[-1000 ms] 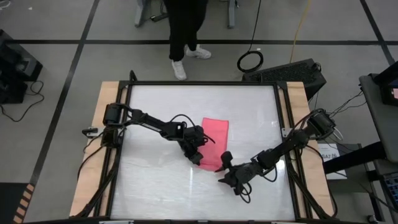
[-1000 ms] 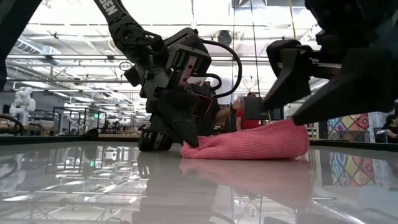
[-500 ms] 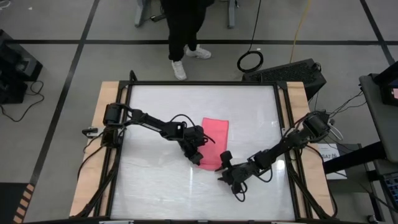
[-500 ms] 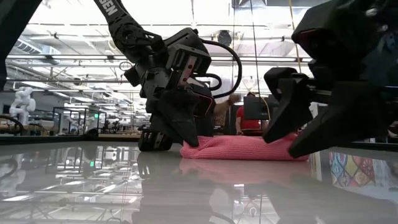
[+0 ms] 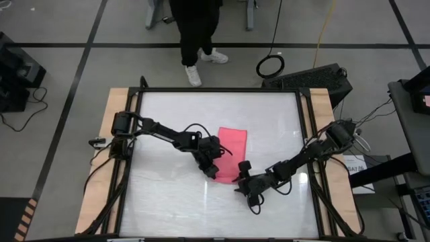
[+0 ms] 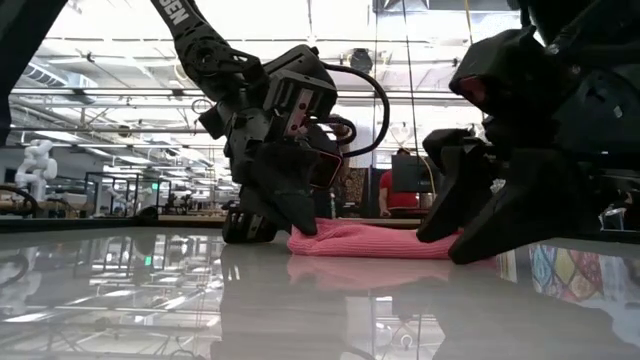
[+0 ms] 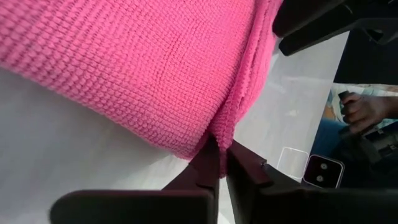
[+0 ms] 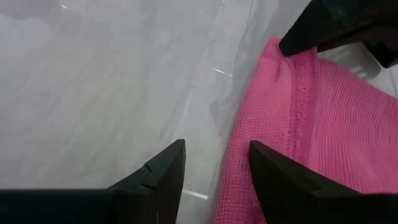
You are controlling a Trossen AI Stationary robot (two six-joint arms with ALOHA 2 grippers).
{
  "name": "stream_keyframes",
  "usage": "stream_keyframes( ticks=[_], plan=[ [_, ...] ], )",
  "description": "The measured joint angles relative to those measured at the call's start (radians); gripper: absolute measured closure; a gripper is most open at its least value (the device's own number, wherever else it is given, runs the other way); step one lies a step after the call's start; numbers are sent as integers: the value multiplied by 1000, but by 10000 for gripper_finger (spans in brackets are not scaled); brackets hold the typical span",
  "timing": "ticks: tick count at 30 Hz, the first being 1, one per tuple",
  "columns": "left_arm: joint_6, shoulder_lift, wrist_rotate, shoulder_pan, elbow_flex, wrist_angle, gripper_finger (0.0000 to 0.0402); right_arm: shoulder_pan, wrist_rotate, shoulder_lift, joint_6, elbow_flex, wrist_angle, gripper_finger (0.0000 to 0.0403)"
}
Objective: Roll towel
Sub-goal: Fold the pink towel
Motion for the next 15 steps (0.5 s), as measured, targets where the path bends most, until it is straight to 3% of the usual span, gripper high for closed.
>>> stream_keyframes(
  ticks=[7,15],
  plan=[
    [56,-8,-10,-1,0,0,342,0,-18,10,100,-21,30,259],
    [171,-58,-43,5,-5,1,302,1,-26,12,159,-35,46,321]
  ],
)
